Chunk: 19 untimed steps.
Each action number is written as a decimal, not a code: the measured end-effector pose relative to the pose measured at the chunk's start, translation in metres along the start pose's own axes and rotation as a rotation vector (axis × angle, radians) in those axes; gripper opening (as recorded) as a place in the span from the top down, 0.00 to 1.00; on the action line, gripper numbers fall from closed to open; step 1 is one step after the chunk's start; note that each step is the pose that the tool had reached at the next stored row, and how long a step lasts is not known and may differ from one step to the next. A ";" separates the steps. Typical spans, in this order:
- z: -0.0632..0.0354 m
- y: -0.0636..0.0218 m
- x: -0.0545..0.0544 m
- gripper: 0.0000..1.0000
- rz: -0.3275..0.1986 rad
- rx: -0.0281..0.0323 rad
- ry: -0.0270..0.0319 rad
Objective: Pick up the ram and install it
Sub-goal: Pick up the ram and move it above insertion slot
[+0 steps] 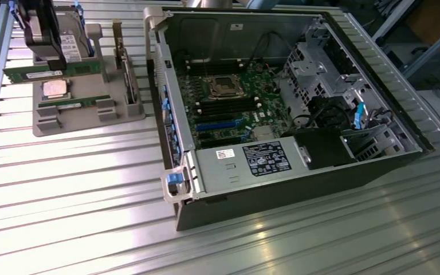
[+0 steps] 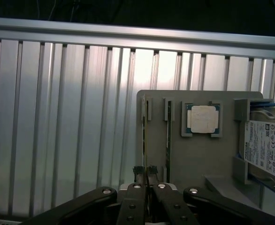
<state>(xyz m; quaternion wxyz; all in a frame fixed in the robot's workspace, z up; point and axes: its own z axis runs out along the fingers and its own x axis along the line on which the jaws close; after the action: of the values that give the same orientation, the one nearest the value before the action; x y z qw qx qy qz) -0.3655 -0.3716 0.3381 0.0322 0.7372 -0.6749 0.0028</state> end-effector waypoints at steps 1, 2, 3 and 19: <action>-0.0008 0.0000 0.000 0.88 0.000 0.0000 0.0000; -0.0017 0.0001 0.000 0.88 0.000 0.0001 0.0000; -0.0026 0.0001 0.000 0.88 0.000 0.0000 0.0000; -0.0267 0.0012 0.001 0.88 0.000 0.0001 0.0000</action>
<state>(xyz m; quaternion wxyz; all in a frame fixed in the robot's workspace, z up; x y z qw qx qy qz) -0.3655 -0.3716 0.3649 0.0322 0.7372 -0.6749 0.0028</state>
